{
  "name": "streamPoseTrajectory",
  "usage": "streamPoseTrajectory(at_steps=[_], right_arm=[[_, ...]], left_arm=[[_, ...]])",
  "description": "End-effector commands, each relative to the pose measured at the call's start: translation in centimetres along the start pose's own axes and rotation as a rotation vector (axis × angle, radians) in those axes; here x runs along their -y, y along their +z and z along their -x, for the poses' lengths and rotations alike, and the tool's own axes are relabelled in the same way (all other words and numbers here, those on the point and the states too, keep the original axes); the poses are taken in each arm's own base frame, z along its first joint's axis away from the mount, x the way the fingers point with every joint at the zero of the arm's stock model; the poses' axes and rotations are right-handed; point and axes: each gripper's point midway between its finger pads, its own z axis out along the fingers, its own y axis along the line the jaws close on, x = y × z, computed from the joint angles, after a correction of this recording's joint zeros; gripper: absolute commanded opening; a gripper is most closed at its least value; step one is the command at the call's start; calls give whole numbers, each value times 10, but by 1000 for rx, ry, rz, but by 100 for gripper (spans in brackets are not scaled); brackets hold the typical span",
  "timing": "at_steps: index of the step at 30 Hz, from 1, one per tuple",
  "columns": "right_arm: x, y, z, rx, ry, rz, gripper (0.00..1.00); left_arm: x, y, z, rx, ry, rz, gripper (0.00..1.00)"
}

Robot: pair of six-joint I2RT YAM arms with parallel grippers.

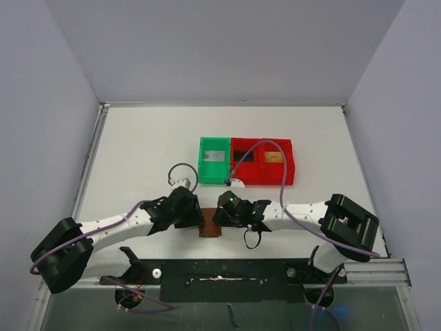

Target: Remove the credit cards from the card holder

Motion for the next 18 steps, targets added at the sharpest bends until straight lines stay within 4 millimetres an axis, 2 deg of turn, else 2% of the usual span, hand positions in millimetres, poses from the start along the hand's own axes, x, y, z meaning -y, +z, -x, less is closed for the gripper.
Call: streamPoseTrajectory(at_steps=[1, 5, 13, 18], right_arm=[[7, -5, 2, 11, 7, -16, 10], [13, -9, 6, 26, -3, -50, 11], [40, -23, 12, 53, -34, -171, 24], [40, -25, 15, 53, -42, -180, 25]], left_arm=[[-10, -4, 0, 5, 6, 53, 50], [-7, -6, 0, 7, 5, 35, 50], [14, -14, 7, 29, 5, -71, 51], [21, -16, 10, 27, 18, -86, 52]])
